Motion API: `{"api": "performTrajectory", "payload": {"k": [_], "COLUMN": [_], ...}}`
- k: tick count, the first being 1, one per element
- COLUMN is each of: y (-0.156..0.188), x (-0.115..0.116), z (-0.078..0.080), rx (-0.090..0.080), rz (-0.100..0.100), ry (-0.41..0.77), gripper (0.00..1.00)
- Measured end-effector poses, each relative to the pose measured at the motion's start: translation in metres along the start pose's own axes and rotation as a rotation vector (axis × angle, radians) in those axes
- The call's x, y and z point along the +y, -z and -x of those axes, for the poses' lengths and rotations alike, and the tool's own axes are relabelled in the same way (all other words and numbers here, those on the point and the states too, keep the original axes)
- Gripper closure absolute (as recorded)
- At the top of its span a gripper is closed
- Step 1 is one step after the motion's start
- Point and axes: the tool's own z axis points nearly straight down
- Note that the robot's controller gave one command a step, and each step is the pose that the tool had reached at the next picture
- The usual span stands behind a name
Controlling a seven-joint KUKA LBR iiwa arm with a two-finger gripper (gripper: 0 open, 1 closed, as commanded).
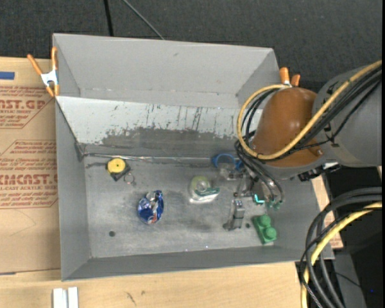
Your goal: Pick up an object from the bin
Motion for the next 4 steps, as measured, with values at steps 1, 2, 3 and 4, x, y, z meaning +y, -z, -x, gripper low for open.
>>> {"api": "performTrajectory", "payload": {"k": [1,2,3,4], "y": [-0.054,-0.058,-0.059,0.145], "x": [-0.100,-0.124,-0.120,-0.112], "z": [-0.017,-0.032,-0.035,-0.032], "rx": [-0.005,-0.014,0.001,-0.018], "rz": [0.000,0.006,0.013,-0.006], "ry": [0.274,0.297,0.304,0.313], "gripper": [0.00,0.00,1.00,1.00]}}
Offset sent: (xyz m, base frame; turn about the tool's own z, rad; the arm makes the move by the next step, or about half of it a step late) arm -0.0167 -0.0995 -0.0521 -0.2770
